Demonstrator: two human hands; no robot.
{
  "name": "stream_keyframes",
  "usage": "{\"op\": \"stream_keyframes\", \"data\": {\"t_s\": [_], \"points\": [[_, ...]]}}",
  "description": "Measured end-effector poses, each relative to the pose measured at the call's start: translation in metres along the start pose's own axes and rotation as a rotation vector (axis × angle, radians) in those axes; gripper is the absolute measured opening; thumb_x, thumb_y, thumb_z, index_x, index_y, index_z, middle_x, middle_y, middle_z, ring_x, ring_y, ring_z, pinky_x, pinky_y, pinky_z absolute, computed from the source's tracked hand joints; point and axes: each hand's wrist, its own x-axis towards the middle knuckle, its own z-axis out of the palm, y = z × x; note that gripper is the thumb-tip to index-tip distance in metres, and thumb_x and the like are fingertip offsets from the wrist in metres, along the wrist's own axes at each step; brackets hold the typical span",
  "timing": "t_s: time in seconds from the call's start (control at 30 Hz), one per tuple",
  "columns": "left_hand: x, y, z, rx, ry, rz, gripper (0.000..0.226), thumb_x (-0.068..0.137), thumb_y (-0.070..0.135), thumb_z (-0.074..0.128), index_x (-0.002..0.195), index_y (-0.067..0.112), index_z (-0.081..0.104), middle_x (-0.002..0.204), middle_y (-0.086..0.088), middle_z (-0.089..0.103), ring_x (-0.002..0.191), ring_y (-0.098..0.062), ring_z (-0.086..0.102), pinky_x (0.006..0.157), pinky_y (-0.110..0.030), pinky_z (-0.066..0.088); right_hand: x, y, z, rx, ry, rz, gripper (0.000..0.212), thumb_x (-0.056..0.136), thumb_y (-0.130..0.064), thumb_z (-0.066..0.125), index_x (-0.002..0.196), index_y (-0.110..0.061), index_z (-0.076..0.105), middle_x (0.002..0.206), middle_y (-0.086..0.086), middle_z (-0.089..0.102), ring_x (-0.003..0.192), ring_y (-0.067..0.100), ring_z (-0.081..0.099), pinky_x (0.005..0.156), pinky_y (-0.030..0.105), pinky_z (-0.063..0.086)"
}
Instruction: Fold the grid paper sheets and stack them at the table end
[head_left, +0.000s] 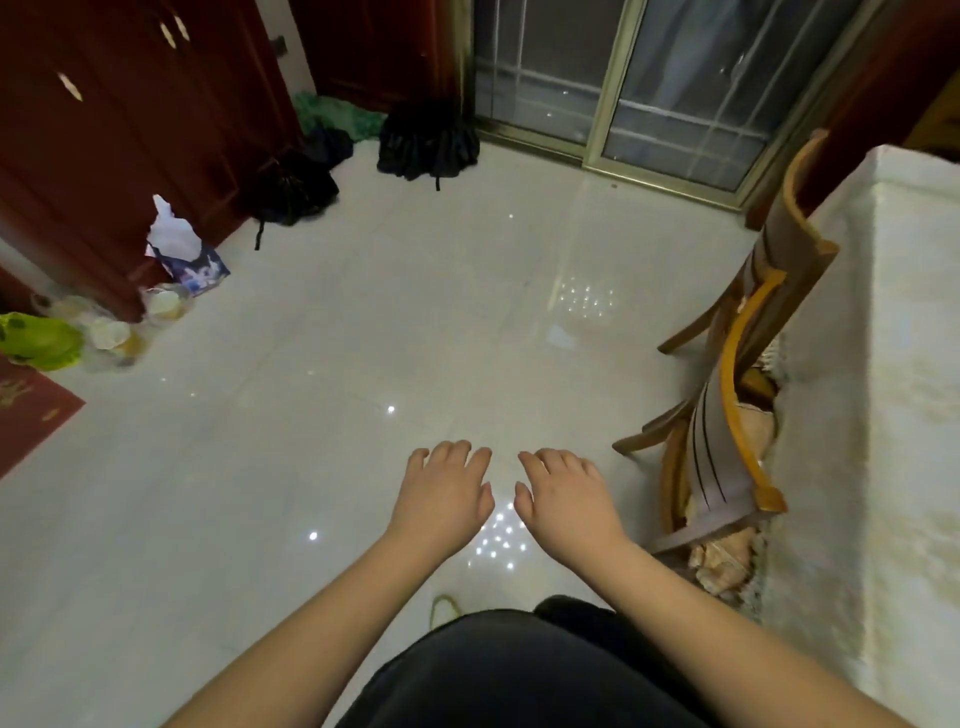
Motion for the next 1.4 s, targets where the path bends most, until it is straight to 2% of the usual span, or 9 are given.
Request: {"op": "stream_keyframes", "data": {"t_s": [0.13, 0.27, 0.4, 0.73, 0.93, 1.07, 1.17, 1.27, 1.4], "points": [[0.049, -0.015, -0.004, 0.01, 0.005, 0.123, 0.043, 0.086, 0.036, 0.058, 0.125, 0.02, 0.06, 0.12, -0.003, 0.064, 0.109, -0.022, 0.061, 0.087, -0.041, 0.048, 0.035, 0.008, -0.012, 0.022, 0.008, 0.053, 0.049, 0.096, -0.042, 0.031, 0.135, -0.018, 0.051, 0.126, 0.004, 0.06, 0.116, 0.024, 0.055, 0.1, 0.039, 0.04], [0.109, -0.016, -0.003, 0.057, 0.013, 0.191, 0.041, 0.071, 0.031, 0.076, 0.11, 0.02, 0.068, 0.099, 0.0, 0.07, 0.088, -0.019, 0.067, 0.07, -0.034, 0.053, 0.075, 0.034, -0.017, 0.025, 0.006, 0.18, 0.049, 0.09, -0.04, 0.031, 0.117, -0.017, 0.065, 0.112, 0.005, 0.068, 0.102, 0.024, 0.064, 0.09, 0.039, 0.049], [0.183, -0.005, -0.002, 0.068, 0.011, 0.25, 0.038, 0.07, 0.03, 0.076, 0.106, 0.019, 0.069, 0.093, 0.001, 0.069, 0.082, -0.019, 0.067, 0.065, -0.035, 0.052, 0.119, 0.071, -0.023, 0.08, 0.008, 0.292, 0.048, 0.088, -0.039, 0.034, 0.109, -0.015, 0.069, 0.109, 0.006, 0.07, 0.098, 0.025, 0.066, 0.088, 0.039, 0.052], [0.351, 0.037, -0.037, 0.095, -0.045, 0.412, 0.039, 0.073, 0.031, 0.074, 0.11, 0.019, 0.067, 0.098, -0.001, 0.069, 0.085, -0.02, 0.068, 0.067, -0.036, 0.054, 0.23, 0.174, -0.064, 0.175, 0.063, 0.435, 0.049, 0.087, -0.039, 0.034, 0.113, -0.015, 0.068, 0.109, 0.008, 0.069, 0.099, 0.026, 0.065, 0.089, 0.04, 0.051], [0.437, 0.062, -0.051, 0.093, -0.071, 0.515, 0.044, 0.067, 0.023, 0.075, 0.11, 0.019, 0.067, 0.098, 0.0, 0.069, 0.087, -0.019, 0.068, 0.068, -0.035, 0.054, 0.271, 0.23, -0.091, 0.212, 0.104, 0.48, 0.047, 0.099, -0.038, 0.035, 0.141, -0.018, 0.043, 0.143, 0.006, 0.048, 0.132, 0.024, 0.043, 0.111, 0.04, 0.029], [0.507, 0.082, -0.052, 0.078, -0.081, 0.608, 0.043, 0.068, 0.023, 0.075, 0.11, 0.019, 0.067, 0.098, -0.001, 0.069, 0.085, -0.02, 0.068, 0.067, -0.035, 0.054, 0.305, 0.266, -0.094, 0.218, 0.148, 0.619, 0.047, 0.095, -0.039, 0.034, 0.132, -0.018, 0.055, 0.131, 0.006, 0.059, 0.121, 0.024, 0.053, 0.102, 0.04, 0.039], [0.56, 0.097, -0.052, 0.038, -0.114, 0.684, 0.042, 0.081, 0.026, 0.064, 0.122, 0.02, 0.062, 0.112, -0.001, 0.066, 0.101, -0.021, 0.064, 0.08, -0.037, 0.051, 0.337, 0.29, -0.101, 0.225, 0.154, 0.722, 0.05, 0.091, -0.041, 0.031, 0.125, -0.018, 0.06, 0.122, 0.005, 0.064, 0.112, 0.025, 0.059, 0.096, 0.04, 0.044], [0.617, 0.113, -0.059, 0.015, -0.158, 0.774, 0.045, 0.092, 0.029, 0.048, 0.136, 0.022, 0.05, 0.131, -0.001, 0.056, 0.121, -0.021, 0.053, 0.095, -0.038, 0.042, 0.377, 0.316, -0.117, 0.228, 0.163, 0.804, 0.049, 0.091, -0.039, 0.032, 0.125, -0.017, 0.059, 0.122, 0.006, 0.063, 0.113, 0.027, 0.058, 0.097, 0.041, 0.043], [0.684, 0.136, -0.077, -0.001, -0.128, 0.92, 0.046, 0.092, 0.028, 0.046, 0.137, 0.021, 0.049, 0.132, -0.001, 0.055, 0.123, -0.021, 0.051, 0.097, -0.039, 0.04, 0.413, 0.351, -0.146, 0.224, 0.193, 0.902, 0.045, 0.095, -0.037, 0.035, 0.13, -0.019, 0.054, 0.126, 0.004, 0.059, 0.119, 0.025, 0.053, 0.1, 0.041, 0.04]]}}
